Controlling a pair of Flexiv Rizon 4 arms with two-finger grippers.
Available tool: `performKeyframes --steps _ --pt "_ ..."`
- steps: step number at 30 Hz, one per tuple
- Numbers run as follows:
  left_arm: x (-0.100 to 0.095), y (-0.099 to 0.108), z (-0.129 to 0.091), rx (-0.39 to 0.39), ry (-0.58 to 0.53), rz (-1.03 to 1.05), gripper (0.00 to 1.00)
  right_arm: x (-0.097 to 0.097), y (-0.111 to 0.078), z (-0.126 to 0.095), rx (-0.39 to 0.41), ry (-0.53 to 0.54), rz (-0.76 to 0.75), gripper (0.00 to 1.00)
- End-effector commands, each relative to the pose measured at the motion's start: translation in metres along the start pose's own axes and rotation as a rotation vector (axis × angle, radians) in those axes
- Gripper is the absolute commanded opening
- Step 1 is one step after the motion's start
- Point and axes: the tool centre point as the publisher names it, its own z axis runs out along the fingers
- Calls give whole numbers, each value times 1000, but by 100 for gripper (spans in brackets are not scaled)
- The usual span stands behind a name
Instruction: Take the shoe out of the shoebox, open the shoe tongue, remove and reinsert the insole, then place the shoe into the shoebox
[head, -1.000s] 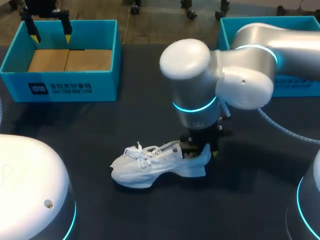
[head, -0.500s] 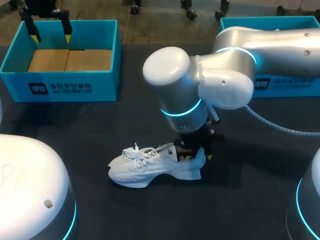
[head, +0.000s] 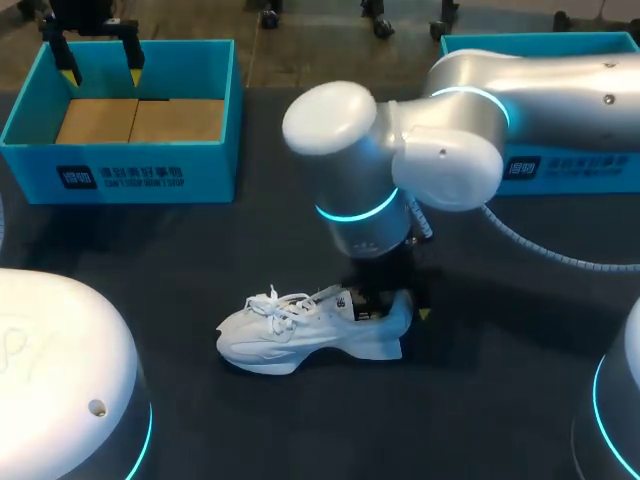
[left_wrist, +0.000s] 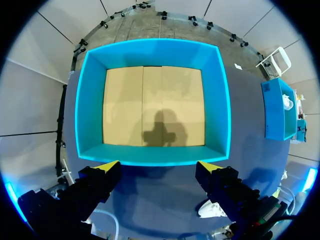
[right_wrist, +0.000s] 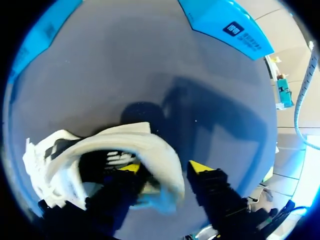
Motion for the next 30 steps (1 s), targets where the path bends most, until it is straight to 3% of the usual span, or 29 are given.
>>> performKeyframes --steps 1,8,10,12,13,22,24,26,27,28,29,30 --pt "0 0 0 0 0 0 100 -30 0 -27 5 74 -22 100" --pt "0 0 0 0 0 0 100 -49 1 -62 -8 245 -168 100" --pt "0 0 0 0 0 0 100 -51 2 -69 -63 378 -285 100" --pt "0 0 0 0 0 0 100 -51 -1 -74 -138 614 -591 100" --pt "0 0 0 0 0 0 100 -54 -1 -74 -105 573 -659 100" --pt "0 0 0 0 0 0 100 -54 0 -73 -118 594 -703 100" --pt "0 0 0 0 0 0 100 -56 1 -68 -211 697 -821 100" --pt "0 0 0 0 0 0 100 -60 5 -63 -317 871 -987 100" --pt "0 0 0 0 0 0 100 -64 5 -61 -415 989 -1131 100" --pt "0 0 0 0 0 0 100 -66 5 -59 -443 1046 -1203 100" --pt "0 0 0 0 0 0 100 -69 13 -52 -331 1041 -1152 100" --pt "0 0 0 0 0 0 100 -69 13 -52 -331 1041 -1152 100"
